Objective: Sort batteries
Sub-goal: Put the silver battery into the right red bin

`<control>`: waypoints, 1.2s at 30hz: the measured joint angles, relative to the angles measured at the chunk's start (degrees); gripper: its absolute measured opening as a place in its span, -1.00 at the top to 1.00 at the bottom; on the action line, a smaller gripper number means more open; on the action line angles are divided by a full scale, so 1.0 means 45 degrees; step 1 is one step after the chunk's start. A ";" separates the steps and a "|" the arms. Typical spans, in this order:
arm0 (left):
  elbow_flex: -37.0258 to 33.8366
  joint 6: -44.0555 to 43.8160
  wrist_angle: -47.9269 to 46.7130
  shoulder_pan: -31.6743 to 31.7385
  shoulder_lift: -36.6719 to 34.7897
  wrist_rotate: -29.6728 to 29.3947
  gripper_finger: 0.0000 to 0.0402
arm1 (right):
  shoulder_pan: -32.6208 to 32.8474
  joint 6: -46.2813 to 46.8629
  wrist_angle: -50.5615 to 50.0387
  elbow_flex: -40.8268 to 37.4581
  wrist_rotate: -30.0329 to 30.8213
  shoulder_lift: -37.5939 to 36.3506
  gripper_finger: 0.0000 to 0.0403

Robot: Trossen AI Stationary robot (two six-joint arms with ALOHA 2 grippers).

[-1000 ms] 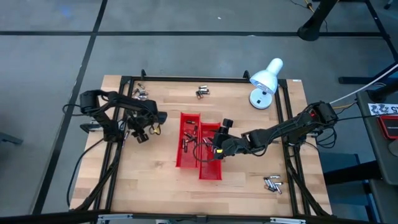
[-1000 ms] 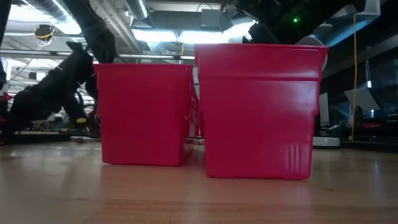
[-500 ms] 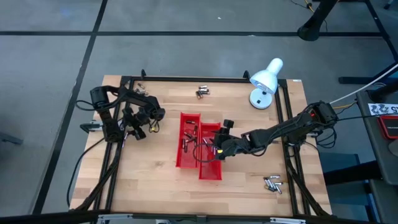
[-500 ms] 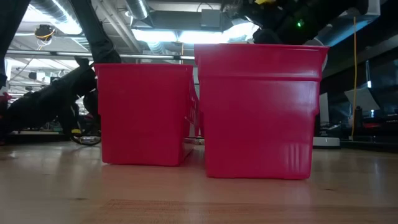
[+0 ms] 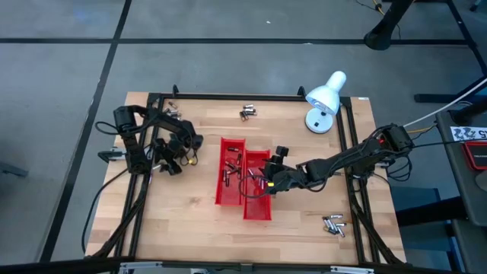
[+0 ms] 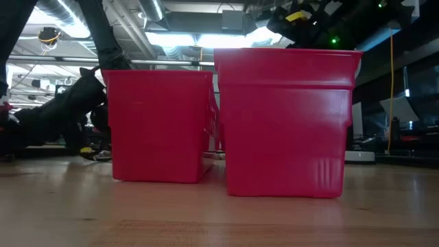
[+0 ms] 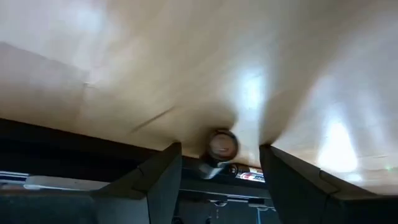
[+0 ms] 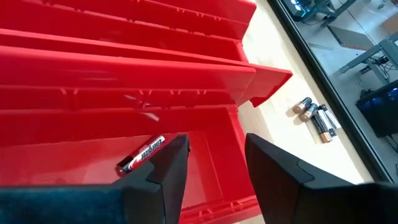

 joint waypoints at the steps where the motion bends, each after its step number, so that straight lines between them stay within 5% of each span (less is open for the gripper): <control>1: 0.0000 -0.0018 -0.0005 -0.0049 0.0015 -0.0033 -0.05 | 0.0000 0.0000 -0.0002 0.0000 0.0000 0.0000 0.19; 6: 0.0000 0.0048 -0.0001 -0.0331 0.0017 -0.0083 0.10 | 0.0000 -0.0005 0.0021 0.0000 0.0005 0.0000 0.19; 14: -0.0010 0.0418 0.0023 -0.0785 0.0022 -0.0550 0.84 | 0.0000 -0.0151 0.0476 -0.0003 0.0316 -0.0005 0.19; 21: 0.0119 0.0387 0.0106 -0.0919 -0.0786 -0.0876 0.79 | 0.0000 -0.0153 0.0492 -0.0005 0.0447 -0.0075 0.19; 36: 0.2475 -0.0318 -0.0126 -0.0449 -0.5966 -0.2531 0.81 | 0.0000 0.0119 -0.0214 -0.0007 0.1091 -0.0751 0.19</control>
